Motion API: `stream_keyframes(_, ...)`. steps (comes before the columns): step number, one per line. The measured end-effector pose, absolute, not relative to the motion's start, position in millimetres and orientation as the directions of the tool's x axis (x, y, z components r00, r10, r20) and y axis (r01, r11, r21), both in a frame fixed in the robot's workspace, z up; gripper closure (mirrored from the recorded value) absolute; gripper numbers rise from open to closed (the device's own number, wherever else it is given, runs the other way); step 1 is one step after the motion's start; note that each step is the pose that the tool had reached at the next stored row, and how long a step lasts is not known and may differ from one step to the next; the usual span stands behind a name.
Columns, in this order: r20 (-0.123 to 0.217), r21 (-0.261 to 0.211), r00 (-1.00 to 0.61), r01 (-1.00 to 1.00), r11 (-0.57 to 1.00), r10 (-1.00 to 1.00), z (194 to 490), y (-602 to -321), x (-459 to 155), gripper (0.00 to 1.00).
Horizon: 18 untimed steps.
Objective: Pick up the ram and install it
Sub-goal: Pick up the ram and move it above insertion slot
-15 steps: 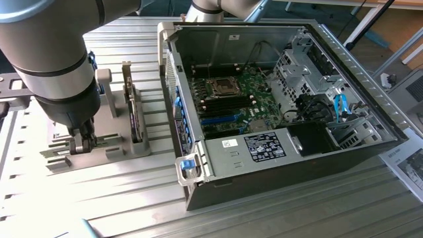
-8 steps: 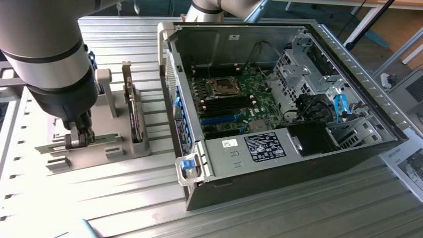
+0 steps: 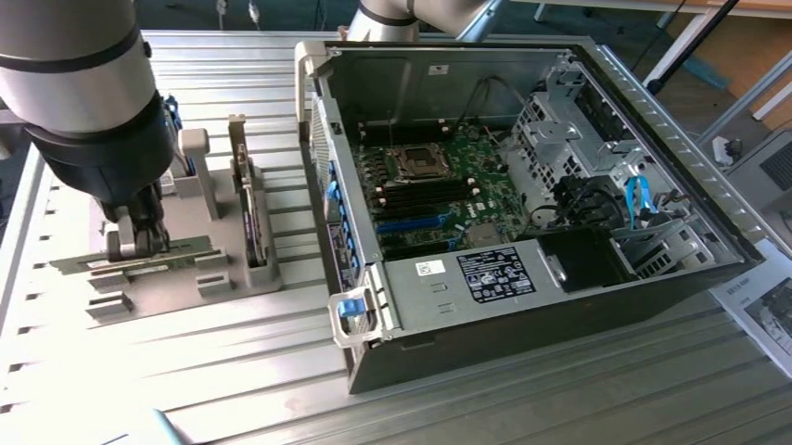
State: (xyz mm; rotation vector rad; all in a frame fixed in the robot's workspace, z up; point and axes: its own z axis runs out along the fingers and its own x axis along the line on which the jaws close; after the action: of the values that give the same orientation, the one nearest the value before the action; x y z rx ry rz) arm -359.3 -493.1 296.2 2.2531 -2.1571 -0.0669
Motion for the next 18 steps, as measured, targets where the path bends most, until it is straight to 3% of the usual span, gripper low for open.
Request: stream_keyframes(18, -0.016, 0.045, 0.043, -0.998, -0.044, -0.999, 364, -493, -359, 0.88)
